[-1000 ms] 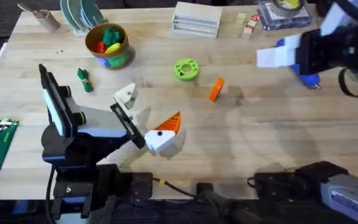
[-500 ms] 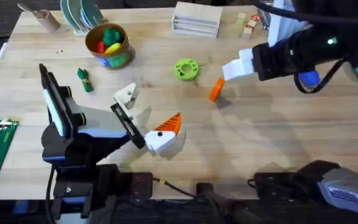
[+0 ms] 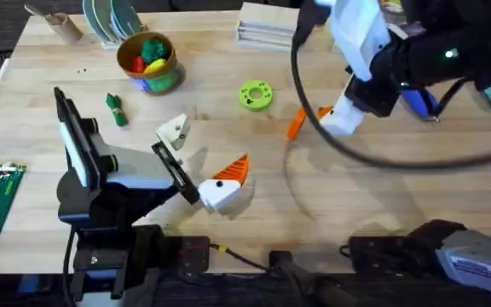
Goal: Pick up the gripper from the table and insert it into the empty holder that is missing its gripper. Then pick up a screw, insert it into the mounting hole, and use the screwdriver to tighten it. Finally, clean up the table by picking up the vegetable and placing it into the bucket.
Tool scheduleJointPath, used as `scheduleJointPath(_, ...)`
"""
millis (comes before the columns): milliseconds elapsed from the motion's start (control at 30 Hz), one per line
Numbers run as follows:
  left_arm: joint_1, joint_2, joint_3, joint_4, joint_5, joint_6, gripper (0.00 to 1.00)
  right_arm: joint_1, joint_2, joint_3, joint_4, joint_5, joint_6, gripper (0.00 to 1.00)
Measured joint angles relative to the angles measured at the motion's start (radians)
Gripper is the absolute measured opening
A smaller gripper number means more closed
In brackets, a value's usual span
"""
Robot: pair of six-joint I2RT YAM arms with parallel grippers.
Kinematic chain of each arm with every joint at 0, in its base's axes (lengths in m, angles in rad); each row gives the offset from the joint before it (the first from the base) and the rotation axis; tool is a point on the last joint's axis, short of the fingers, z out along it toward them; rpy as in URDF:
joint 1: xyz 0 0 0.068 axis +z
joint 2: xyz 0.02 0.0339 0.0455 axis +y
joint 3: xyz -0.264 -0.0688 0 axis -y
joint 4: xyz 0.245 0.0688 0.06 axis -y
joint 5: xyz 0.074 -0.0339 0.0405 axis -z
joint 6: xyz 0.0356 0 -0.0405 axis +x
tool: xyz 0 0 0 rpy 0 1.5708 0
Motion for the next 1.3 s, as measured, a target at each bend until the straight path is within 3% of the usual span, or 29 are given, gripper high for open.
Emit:
scheduleJointPath(200, 0.0, 0.0, 0.0, 0.0, 0.0, 0.0, 0.993, 0.0, 0.006, 0.002, 0.021, 0.0, -0.433, 0.994)
scheduleJointPath(300, 0.0, 0.0, 0.0, 0.0, 0.0, 0.0, 0.994, 0.001, 0.008, 0.002, 0.021, -0.017, -0.55, 0.994)
scheduleJointPath(500, 0.0, 0.0, 0.0, 0.0, 0.0, 0.0, 0.993, 0.0, 0.026, 0.002, 0.019, -0.157, -0.789, 0.994)
scheduleJointPath(700, 0.0, 0.0, 0.0, 0.0, 0.0, 0.0, 0.993, 0.0, 0.157, 0.003, -0.023, -0.247, -1.054, 0.994)
scheduleJointPath(1033, 0.0, 0.0, 0.0, 0.0, 0.0, 0.0, 0.993, 0.0, 0.326, 0.003, 0.016, -0.22, -1.195, 0.994)
scheduleJointPath(1300, 0.0, 0.0, 0.0, 0.0, 0.0, 0.0, 0.993, -0.002, 0.335, 0.004, 0.025, -0.167, -1.203, 0.994)
